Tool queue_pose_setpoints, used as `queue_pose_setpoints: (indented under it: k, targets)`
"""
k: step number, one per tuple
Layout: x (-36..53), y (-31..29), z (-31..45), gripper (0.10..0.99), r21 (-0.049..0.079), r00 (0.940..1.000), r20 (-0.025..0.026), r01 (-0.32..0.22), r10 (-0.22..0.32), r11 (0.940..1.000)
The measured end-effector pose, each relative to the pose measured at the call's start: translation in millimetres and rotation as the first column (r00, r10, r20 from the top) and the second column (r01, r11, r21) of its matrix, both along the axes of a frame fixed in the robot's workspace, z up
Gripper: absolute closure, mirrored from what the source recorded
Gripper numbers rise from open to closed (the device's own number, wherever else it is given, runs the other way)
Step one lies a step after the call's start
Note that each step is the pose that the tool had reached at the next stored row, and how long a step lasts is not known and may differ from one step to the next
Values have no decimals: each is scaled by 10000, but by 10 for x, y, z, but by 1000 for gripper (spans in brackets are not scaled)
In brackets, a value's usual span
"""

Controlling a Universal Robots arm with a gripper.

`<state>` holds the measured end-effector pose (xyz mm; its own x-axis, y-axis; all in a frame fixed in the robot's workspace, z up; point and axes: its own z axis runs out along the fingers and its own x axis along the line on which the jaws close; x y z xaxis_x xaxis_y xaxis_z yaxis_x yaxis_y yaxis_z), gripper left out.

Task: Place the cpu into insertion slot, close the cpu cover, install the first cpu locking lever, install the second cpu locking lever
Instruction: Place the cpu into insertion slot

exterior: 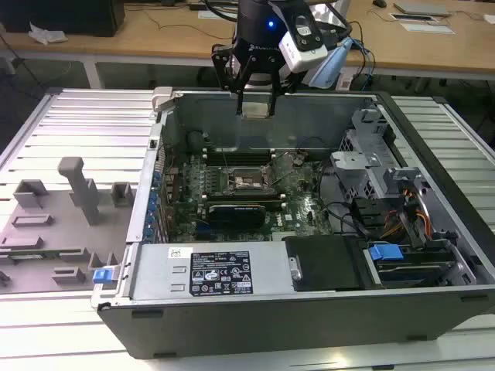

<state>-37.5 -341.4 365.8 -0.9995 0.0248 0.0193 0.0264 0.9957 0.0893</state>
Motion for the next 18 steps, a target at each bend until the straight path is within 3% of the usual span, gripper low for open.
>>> queue_pose_setpoints:
  k: [8,15,18]
  targets:
    - [0,3,-20,545,-11,10000,2,-1,1,10000]
    - [-2,13,-156,545,-13,10000,55,-6,6,10000]
    - [-8,16,-305,545,-13,10000,85,-7,7,10000]
